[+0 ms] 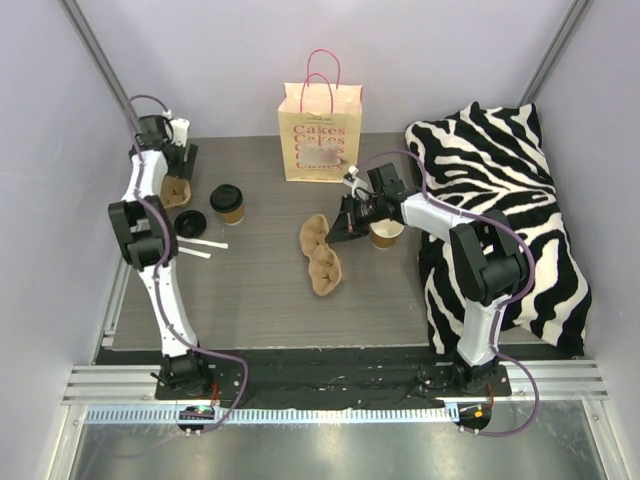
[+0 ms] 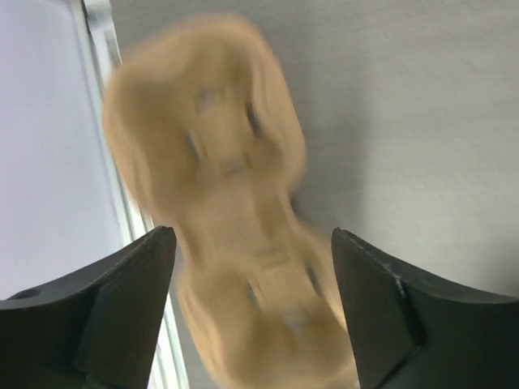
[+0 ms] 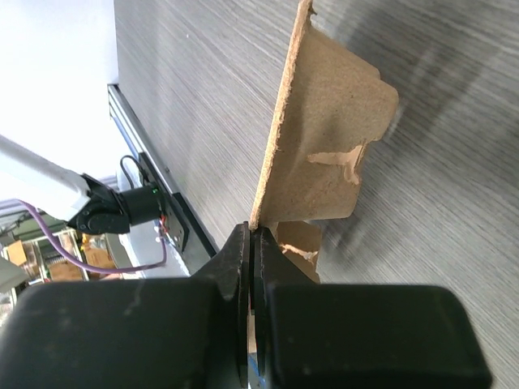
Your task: Pack the takeout coffee
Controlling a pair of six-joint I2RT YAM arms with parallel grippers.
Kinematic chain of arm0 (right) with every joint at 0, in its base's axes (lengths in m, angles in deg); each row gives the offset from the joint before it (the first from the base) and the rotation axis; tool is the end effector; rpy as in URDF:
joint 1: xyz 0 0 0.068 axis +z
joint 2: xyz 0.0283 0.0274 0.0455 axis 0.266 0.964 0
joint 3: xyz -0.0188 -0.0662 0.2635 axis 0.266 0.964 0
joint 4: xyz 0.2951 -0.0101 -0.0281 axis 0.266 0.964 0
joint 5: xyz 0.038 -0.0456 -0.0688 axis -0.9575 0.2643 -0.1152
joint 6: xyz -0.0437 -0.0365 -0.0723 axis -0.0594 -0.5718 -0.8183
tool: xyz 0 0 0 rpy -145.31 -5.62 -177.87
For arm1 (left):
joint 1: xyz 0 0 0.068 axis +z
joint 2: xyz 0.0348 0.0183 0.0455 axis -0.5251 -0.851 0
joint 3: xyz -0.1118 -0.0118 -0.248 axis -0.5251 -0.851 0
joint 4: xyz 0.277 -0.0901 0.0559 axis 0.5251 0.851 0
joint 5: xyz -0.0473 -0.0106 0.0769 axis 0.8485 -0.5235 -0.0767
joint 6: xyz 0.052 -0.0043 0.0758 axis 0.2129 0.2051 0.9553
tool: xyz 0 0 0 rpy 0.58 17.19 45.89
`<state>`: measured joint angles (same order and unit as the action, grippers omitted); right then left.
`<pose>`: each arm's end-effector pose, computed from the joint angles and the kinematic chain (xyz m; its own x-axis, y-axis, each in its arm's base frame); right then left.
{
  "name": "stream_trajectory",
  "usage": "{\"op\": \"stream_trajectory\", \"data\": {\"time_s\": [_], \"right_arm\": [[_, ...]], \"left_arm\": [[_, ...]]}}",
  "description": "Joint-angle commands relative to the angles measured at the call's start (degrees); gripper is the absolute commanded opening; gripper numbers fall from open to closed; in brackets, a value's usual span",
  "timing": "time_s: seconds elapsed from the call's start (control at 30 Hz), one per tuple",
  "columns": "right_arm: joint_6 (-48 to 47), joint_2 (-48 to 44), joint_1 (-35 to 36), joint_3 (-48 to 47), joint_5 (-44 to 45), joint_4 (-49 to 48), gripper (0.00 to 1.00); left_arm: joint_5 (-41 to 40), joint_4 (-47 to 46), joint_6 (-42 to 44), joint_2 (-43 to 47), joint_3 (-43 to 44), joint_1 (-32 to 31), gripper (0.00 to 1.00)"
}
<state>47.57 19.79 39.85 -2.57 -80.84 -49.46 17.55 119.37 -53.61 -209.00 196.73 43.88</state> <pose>0.3913 0.2434 0.1477 -0.9446 -0.0939 -0.3144 -0.3138 0.5383 0.7822 0.6015 0.1288 0.1690 -0.7257 0.2465 -0.6424 0.0931 0.9602 0.2632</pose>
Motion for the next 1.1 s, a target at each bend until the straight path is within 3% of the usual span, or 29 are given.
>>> {"op": "stream_trajectory", "data": {"time_s": [0.0, 0.1, 0.3, 0.43, 0.63, 0.8, 1.07], "right_arm": [[-3.43, -1.3, 0.97, -2.38, -2.38, 1.41, 0.01], [-5.01, -0.77, 2.2, -2.91, -3.44, 1.77, 0.01], [-0.37, -0.86, 5.54, -1.6, -4.5, -6.37, 0.01], [5.87, -0.42, 7.21, 0.25, -3.28, -14.57, 0.01], [24.66, 2.47, 9.93, 4.64, 0.86, -37.13, 0.01], [40.76, 8.35, 13.01, 8.68, 5.34, -57.86, 0.01], [48.69, 15.57, 18.28, 6.41, 12.81, -69.07, 0.01]], "left_arm": [[6.88, -0.14, -8.71, 20.85, -8.36, 0.45, 0.87], [13.82, 4.31, -9.6, 30.0, -13.82, 0.45, 0.97], [20.96, 12.93, -11.97, 40.99, -19.88, 0.45, 1.0], [35.71, 14.45, -12.67, 48.28, -30.15, 0.01, 0.97], [37.24, 15.24, -14.69, 56.02, -42.03, -4.65, 0.94], [34.96, 15.85, -16.28, 58.4, -43.62, -4.65, 0.93], [31.96, 14.27, -18.3, 62.09, -43.53, -4.21, 0.96]]}}
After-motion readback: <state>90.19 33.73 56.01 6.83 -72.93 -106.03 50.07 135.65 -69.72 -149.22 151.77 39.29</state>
